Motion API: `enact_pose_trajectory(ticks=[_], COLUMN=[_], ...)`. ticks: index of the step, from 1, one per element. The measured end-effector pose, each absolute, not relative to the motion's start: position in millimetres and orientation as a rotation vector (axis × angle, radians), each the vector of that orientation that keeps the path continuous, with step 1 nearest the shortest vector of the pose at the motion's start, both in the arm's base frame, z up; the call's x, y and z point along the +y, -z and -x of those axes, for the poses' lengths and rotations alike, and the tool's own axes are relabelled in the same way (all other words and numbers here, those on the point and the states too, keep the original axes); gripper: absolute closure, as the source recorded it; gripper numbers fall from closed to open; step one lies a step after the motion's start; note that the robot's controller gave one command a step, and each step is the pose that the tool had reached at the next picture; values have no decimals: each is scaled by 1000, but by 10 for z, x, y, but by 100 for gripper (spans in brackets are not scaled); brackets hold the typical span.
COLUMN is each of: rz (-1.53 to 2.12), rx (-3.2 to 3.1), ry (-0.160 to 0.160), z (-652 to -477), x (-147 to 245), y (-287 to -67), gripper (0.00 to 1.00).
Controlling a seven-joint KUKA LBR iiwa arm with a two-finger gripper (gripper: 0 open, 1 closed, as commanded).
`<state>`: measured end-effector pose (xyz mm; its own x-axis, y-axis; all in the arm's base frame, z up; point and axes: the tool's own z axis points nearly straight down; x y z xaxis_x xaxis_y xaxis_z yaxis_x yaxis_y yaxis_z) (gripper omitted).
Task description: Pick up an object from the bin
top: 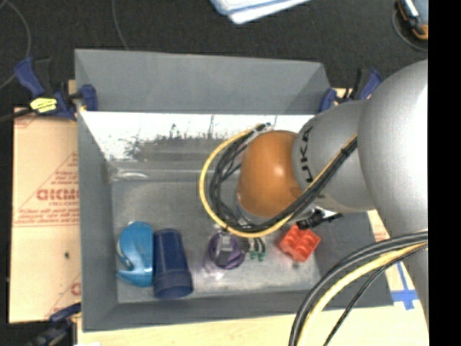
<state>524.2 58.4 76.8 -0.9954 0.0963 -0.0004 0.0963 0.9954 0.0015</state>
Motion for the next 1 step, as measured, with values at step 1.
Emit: enact_pose_trajectory(ticks=[1], rz=[-64], rx=[3136], ry=[-1], z=[-5271], x=[541], y=[-1586], gripper=[100])
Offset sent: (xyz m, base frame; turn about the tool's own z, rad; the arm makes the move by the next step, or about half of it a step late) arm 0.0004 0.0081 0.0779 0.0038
